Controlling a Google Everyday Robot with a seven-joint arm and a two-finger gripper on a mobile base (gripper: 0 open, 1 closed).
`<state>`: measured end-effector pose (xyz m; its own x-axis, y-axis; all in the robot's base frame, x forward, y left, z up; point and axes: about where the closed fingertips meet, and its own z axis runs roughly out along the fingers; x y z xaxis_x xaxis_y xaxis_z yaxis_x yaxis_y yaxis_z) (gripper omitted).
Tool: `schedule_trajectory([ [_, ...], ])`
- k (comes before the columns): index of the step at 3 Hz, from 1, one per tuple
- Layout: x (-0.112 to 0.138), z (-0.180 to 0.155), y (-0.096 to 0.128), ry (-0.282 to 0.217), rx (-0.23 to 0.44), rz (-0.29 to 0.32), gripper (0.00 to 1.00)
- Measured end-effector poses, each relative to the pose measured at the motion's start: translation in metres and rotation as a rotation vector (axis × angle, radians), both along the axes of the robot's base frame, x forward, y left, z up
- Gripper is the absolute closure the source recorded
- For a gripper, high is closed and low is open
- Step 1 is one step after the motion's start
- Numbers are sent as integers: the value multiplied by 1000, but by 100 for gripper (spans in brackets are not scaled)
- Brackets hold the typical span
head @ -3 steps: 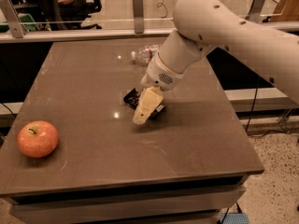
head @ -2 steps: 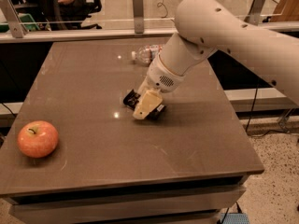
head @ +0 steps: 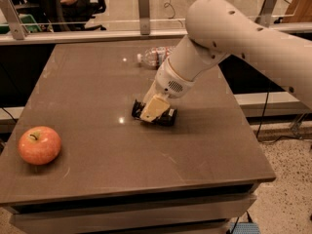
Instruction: Move rxbar chocolate near apple
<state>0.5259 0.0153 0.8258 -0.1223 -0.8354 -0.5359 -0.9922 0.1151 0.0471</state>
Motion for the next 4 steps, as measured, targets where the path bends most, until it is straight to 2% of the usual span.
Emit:
schedule_trajectory([
  [1,1,6,-1,-9,-1,-3,100],
  [3,14,29,5,-44,2,10,100],
  [4,17,34,16,-44,22,22,100],
])
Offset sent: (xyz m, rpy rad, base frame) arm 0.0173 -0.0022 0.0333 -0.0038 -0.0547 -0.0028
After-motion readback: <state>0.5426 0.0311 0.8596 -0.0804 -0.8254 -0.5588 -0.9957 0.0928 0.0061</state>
